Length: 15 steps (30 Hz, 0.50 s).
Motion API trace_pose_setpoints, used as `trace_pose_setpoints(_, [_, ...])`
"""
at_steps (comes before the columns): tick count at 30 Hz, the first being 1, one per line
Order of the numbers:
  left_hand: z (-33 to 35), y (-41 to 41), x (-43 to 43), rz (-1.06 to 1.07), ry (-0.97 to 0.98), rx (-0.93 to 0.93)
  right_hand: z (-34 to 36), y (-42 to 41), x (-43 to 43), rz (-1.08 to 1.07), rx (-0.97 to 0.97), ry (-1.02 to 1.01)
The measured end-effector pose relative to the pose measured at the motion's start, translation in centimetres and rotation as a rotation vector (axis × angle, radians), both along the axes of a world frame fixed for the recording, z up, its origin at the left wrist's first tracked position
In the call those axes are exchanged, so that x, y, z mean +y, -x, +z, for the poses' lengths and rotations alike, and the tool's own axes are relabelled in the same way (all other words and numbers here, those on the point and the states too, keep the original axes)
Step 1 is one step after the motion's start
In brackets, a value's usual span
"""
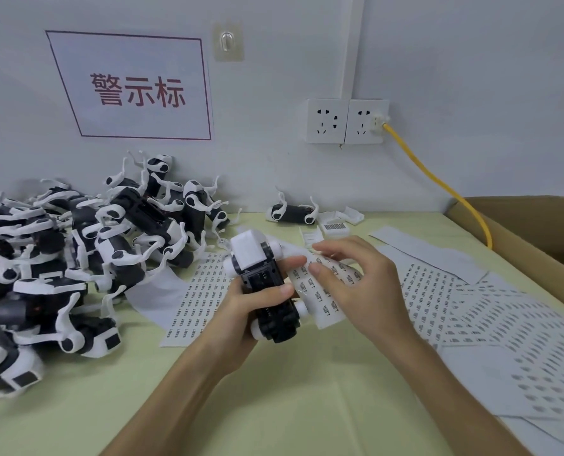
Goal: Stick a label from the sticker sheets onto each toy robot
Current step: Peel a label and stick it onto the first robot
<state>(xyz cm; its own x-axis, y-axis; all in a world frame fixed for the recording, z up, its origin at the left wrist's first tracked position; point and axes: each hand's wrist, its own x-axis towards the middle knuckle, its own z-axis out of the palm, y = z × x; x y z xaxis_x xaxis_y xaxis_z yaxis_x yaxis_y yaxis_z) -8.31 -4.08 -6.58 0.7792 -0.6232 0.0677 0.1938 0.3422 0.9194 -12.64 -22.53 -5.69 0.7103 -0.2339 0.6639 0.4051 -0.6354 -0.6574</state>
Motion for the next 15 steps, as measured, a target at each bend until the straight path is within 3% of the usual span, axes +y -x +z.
trace_pose_setpoints(8, [-0.13, 0.17, 0.08, -0.025, -0.121, -0.103, 0.23, 0.1, -0.07, -0.104, 0.024, 0.068])
trace_pose_setpoints(15, [0.09, 0.0, 0.27, -0.024, -0.149, -0.15, 0.11, 0.14, -0.16, -0.009, 0.062, -0.082])
